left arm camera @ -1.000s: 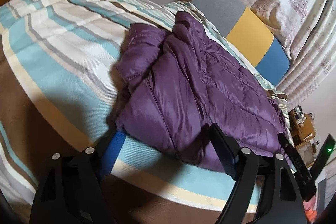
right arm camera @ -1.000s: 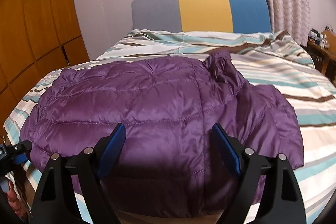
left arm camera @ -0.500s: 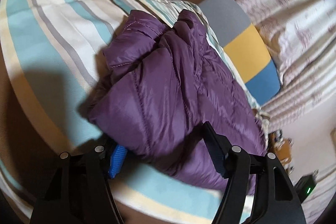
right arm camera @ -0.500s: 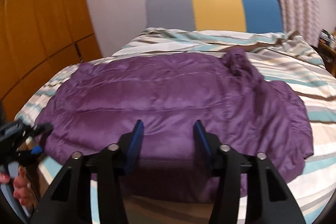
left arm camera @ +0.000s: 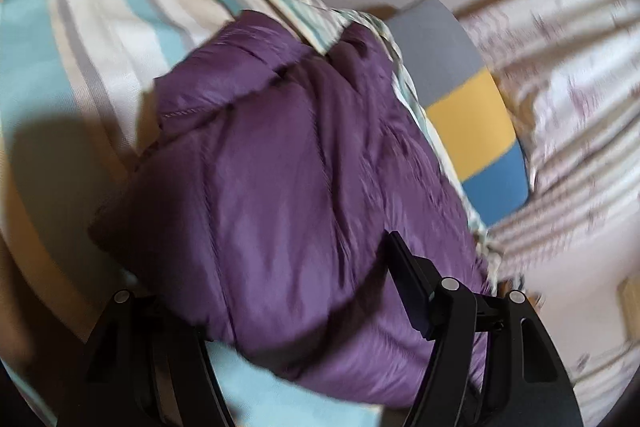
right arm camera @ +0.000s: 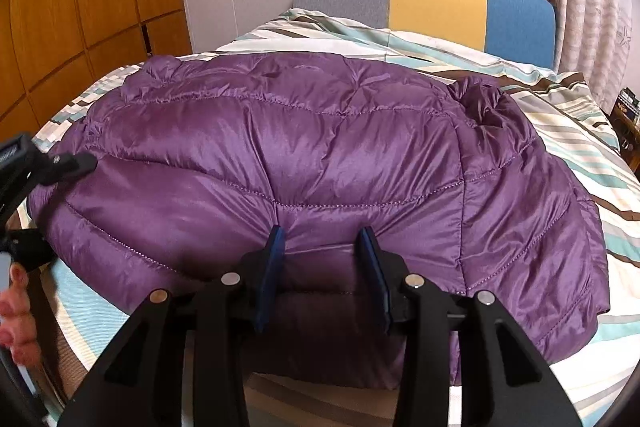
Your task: Fold large clothes
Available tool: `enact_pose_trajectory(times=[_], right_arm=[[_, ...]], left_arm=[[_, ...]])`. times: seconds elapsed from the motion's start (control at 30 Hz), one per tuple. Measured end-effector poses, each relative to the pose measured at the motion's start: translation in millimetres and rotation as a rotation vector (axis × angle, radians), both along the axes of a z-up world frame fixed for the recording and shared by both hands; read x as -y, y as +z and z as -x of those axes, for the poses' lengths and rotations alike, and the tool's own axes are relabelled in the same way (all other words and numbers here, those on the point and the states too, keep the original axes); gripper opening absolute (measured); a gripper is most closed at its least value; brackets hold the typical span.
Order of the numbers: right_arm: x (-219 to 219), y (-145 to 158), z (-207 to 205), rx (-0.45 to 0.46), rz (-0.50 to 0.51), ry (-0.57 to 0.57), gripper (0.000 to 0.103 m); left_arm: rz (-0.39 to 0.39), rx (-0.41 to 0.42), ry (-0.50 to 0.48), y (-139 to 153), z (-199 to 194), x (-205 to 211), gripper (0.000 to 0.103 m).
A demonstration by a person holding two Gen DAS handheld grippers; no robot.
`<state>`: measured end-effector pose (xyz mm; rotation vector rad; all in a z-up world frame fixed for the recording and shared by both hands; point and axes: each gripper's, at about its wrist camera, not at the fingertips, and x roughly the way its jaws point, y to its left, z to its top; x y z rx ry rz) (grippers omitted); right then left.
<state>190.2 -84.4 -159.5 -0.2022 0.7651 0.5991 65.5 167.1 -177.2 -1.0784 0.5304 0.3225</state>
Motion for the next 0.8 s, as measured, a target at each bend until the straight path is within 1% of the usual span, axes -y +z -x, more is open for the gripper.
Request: enact_pose_trajectory(times=[0.03,0.1,0.13,0.17,0.3,0.37,0.47,0.53,0.63,0.7,0.8], right_arm=[[-0.5,0.0,-0.7,-0.001,-0.001,0.0,0.039],[-0.1,-0.6,-0.6,-0.004,-0.005,0.0,0.039],[0.0,-0.6,-0.6,-0.004,-0.005,0.0,0.039],[0.3,0.2,0.2,-0.004,-0.005,0.0,0.039],[1.4,0.5,0.4,-0.003,-0.007,0.0,0.039],[1.5,0.6,0.7,-0.004,-0.005,0.0,0.039],[2.1,0.8,0.1,-0.007,-0.007,0.0,0.039],[1.9,0.7,-0.5,-0.007,-0.007,0.0,0.039],[1.9,0.5,-0.5,-0.007,-0.006,0.0,0.039],[1.8,0.5,-0.2,-0.007,-0.007,0.0,0.039],[2.1,0.7,-0.2,-0.008,-0.007,0.0,0.039]], left_arm=[[0.032,0.006,0.028,-1.1,-0.6,-4.2,0.068],[0.06,0.005,0.058,-1.8,-2.0,-7.8,0.064],[0.068,0.0,0.069,-2.7,-3.0,-8.7,0.058],[0.079,0.003,0.081,-4.7,-4.0,-9.9,0.055],[0.127,0.035,0.093,-10.7,-4.2,-15.0,0.044],[0.167,0.051,0.093,-12.4,-2.2,-17.0,0.035],[0.204,0.07,0.089,-11.7,1.5,-17.5,0.027],[0.199,0.074,0.085,-8.6,2.3,-16.4,0.024],[0.159,0.08,0.072,-0.1,4.8,-12.7,0.022],[0.097,0.079,0.056,8.4,4.7,-8.2,0.021],[0.025,0.076,0.039,18.1,5.1,-2.7,0.021]])
